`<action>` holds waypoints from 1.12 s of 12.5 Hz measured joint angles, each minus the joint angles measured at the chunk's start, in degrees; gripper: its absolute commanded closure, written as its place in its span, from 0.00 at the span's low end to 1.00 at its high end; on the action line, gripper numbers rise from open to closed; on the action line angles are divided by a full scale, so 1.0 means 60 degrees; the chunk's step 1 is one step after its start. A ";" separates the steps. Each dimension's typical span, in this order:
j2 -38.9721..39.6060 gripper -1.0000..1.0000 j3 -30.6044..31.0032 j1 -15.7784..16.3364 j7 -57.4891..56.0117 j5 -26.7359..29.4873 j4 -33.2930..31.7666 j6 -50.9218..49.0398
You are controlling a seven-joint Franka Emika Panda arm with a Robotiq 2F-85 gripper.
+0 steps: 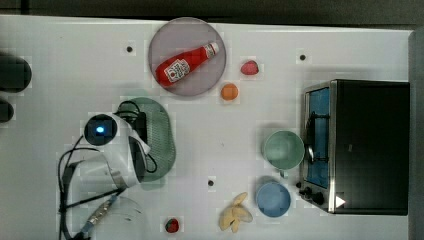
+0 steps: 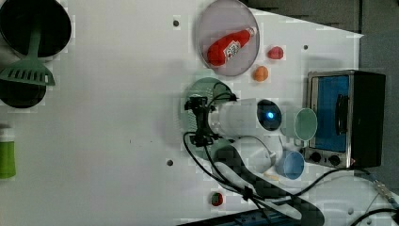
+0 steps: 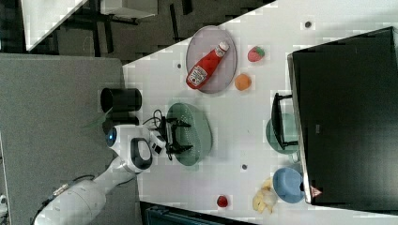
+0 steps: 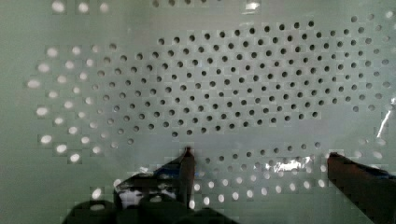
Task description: Drag strainer right to left.
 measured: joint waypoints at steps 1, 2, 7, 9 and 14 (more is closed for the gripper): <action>0.0145 0.00 -0.0056 0.0189 0.0056 0.0059 0.0298 -0.0093; 0.0205 0.00 -0.0068 0.0287 0.0187 0.0202 0.0466 -0.0214; 0.0345 0.00 -0.0171 0.0650 0.1119 0.0263 0.0914 -0.0214; 0.0648 0.00 -0.0268 0.0849 0.1259 0.0153 0.1306 -0.0270; 0.1096 0.00 -0.0179 0.1464 0.1352 0.1072 0.1986 -0.0233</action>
